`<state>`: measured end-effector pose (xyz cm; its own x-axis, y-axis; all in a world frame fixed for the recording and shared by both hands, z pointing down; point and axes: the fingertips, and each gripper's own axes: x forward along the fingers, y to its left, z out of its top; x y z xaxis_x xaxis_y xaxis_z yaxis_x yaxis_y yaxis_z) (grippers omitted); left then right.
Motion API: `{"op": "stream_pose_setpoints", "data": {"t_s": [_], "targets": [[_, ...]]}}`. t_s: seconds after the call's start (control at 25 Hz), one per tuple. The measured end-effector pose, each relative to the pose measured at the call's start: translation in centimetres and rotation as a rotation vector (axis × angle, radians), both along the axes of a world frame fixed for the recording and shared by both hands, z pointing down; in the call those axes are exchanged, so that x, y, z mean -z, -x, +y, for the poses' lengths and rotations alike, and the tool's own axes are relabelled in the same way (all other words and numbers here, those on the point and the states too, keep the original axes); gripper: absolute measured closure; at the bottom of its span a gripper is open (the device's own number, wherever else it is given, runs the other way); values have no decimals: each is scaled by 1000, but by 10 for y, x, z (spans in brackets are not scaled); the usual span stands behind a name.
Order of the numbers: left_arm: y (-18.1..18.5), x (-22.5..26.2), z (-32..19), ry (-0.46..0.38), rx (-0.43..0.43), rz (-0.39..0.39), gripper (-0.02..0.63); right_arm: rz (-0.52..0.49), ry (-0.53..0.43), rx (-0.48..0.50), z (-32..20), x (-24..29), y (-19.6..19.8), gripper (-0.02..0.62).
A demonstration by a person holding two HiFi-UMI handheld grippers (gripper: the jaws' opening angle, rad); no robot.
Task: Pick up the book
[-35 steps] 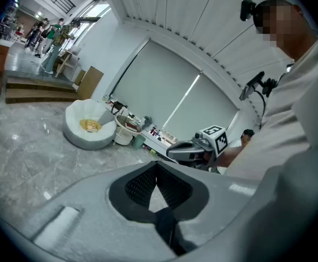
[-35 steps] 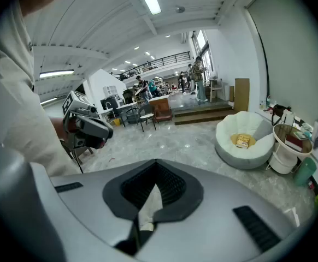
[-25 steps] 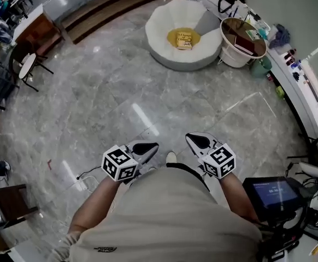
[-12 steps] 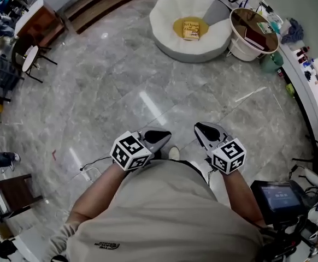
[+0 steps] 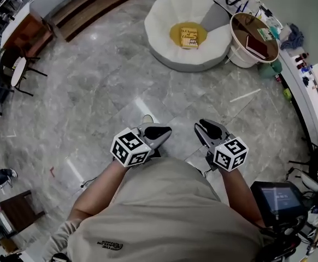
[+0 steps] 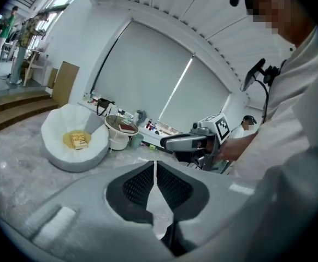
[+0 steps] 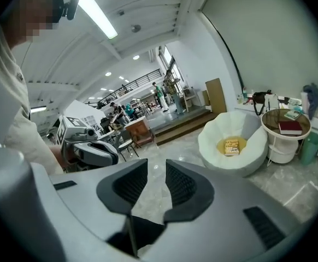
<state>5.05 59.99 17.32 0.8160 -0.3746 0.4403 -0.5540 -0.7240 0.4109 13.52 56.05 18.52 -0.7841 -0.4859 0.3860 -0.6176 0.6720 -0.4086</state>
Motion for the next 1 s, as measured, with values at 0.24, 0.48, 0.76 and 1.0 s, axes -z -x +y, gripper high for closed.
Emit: {"op": "stream_pose_setpoints", "data": {"t_s": [0.24, 0.48, 0.76, 1.0], "targets": [[70, 19, -101, 3, -70, 2, 597, 26, 34, -55, -103, 11, 67, 485], [130, 6, -177, 33, -105, -32, 597, 44, 50, -108, -187, 0, 110, 483], [145, -5, -256, 57, -45, -15, 597, -14, 167, -225, -274, -50, 96, 483], [136, -38, -346, 123, -56, -70, 597, -86, 287, -295, -377, -125, 82, 483]]}}
